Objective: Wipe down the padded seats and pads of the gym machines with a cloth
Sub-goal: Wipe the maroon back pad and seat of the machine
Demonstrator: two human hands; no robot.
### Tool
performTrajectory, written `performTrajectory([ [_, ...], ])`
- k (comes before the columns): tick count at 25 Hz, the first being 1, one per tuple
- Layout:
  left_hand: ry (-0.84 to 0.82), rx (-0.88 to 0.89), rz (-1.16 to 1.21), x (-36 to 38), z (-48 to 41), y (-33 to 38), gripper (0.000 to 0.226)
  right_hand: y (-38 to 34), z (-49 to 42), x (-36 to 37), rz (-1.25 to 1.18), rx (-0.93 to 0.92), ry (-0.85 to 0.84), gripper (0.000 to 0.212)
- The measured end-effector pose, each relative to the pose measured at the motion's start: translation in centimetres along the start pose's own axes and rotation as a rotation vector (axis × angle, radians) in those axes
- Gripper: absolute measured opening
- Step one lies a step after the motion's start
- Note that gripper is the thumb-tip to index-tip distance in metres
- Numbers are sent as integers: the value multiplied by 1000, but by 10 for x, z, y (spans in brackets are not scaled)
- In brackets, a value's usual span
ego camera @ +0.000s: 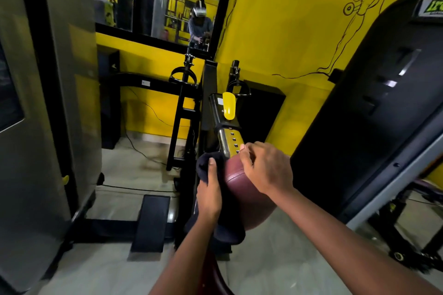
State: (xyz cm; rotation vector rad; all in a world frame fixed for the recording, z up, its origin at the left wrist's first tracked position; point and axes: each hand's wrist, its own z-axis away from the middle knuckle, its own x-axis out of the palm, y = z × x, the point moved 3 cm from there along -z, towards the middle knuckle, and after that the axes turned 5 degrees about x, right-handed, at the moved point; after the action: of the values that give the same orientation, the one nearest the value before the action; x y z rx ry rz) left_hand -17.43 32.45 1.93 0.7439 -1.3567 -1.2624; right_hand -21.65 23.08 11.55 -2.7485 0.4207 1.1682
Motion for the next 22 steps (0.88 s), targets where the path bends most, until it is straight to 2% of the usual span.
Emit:
performTrajectory([
  [2, 4, 80, -65, 5, 2, 10, 75, -1, 0, 0, 10, -5, 31, 46],
  [5, -73, 359, -187, 15, 4, 36, 71, -1, 0, 0, 33, -21, 56, 43],
  [6, -92, 352, -165, 14, 1, 34, 61, -1, 1, 0, 22, -22, 60, 43],
  [9, -12, 96, 141, 0, -2, -6, 25, -1, 1, 1, -36, -2, 33, 45],
  [11, 56, -20, 235, -10, -1, -37, 18, -1, 1, 3, -48, 8, 10, 47],
  [13, 67, -119, 325, -13, -2, -64, 28, -2, 2, 4, -43, 9, 11, 49],
  [15, 75, -249, 462, -12, -5, -92, 57, -1, 2, 4, -43, 6, 20, 50],
  [17, 56, -315, 515, -11, -9, -114, 70, -1, 1, 3, -33, 10, 10, 50],
  [19, 19, -309, 515, -12, -5, -108, 70, 0, 1, 4, -31, 8, 9, 49],
  [21, 60, -271, 461, -14, -6, -91, 68, 0, 3, 4, -36, -7, 36, 46],
  [22, 54, -215, 420, -12, -10, -80, 76, 0, 4, 4, -41, -11, 52, 44],
])
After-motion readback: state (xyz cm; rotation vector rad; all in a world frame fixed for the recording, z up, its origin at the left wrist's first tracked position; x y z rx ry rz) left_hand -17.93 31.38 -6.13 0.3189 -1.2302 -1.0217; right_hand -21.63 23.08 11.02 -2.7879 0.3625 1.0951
